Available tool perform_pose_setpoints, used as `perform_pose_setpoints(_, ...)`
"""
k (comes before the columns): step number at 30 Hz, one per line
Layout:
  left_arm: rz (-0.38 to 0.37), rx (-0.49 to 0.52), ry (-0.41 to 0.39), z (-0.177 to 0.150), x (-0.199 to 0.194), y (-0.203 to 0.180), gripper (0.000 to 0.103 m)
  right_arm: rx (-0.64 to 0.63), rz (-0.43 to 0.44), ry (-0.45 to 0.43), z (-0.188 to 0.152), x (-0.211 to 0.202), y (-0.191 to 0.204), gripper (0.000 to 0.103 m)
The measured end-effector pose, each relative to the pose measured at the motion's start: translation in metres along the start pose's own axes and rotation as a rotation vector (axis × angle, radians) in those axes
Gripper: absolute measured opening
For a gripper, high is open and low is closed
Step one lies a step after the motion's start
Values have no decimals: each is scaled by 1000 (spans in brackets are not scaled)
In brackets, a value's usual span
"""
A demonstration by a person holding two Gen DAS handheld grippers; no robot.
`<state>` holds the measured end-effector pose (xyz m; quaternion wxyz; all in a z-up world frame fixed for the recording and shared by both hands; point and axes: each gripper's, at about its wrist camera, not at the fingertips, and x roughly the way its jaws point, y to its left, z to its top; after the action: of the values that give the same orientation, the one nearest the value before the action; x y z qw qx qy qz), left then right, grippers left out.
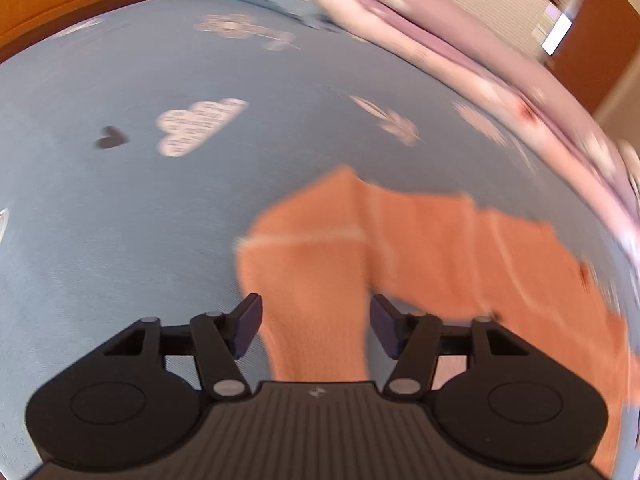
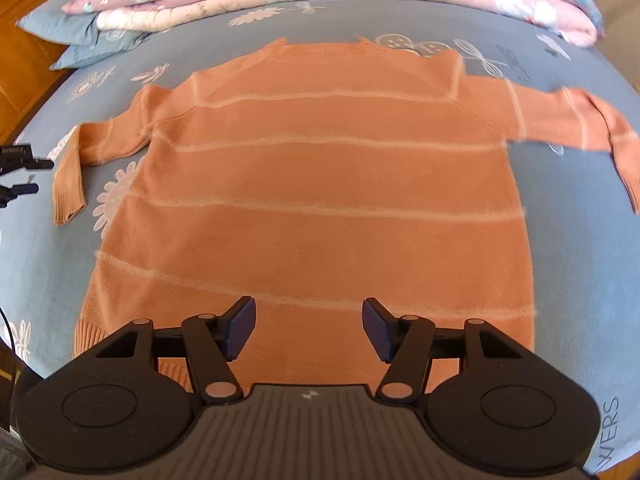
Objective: Fold clothes
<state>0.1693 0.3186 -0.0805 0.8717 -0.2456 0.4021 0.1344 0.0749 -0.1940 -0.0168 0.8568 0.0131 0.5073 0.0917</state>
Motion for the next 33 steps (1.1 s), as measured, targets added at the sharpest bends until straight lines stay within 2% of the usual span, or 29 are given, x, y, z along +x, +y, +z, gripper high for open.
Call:
perform_pose_setpoints(2, -7, 45, -21, -6, 4, -11, 61, -18, 6, -4, 2, 0, 9, 65)
perform_pose_setpoints(3, 5, 100, -39, -13, 6, -17, 61, -27, 3, -3, 3, 1, 12, 65)
perform_pose_setpoints(6, 107, 272, -113, -40, 18, -53, 62, -52, -12, 5, 5, 4, 22, 65)
perform_pose_setpoints(8, 187, 336, -140, -53, 34, -67, 62, -61, -20, 8, 6, 4, 28, 65)
perform_pose_setpoints(12, 287, 393, -159, -68, 56, -87, 64, -98, -34, 0, 5, -1, 36, 65)
perform_pose_setpoints(14, 375, 455, -159, -71, 65, -96, 63, -111, -50, -4, 4, -3, 37, 65)
perform_pose_setpoints(17, 402, 467, -120, -65, 68, -92, 63, -98, -57, -1, 3, -5, 33, 65)
perform_pose_setpoints(20, 353, 376, -78, -45, 56, -68, 64, -85, -66, 0, 4, -4, 27, 65)
perform_pose_setpoints(25, 356, 264, -63, -3, 37, -15, 64, -80, -53, 11, 5, 4, 26, 65)
perform_pose_setpoints(27, 393, 234, -79, 14, 35, 6, 64, -87, -46, 22, 4, 9, 31, 65)
perform_pose_setpoints(30, 508, 144, -131, 47, 31, 42, 63, -114, -39, 38, 3, 14, 40, 65)
perform_pose_setpoints(31, 536, 106, -140, 58, 30, 53, 60, -127, -36, 40, 3, 14, 43, 65)
perform_pose_setpoints(33, 552, 57, -150, 76, 26, 70, 60, -145, -38, 45, 2, 15, 47, 65)
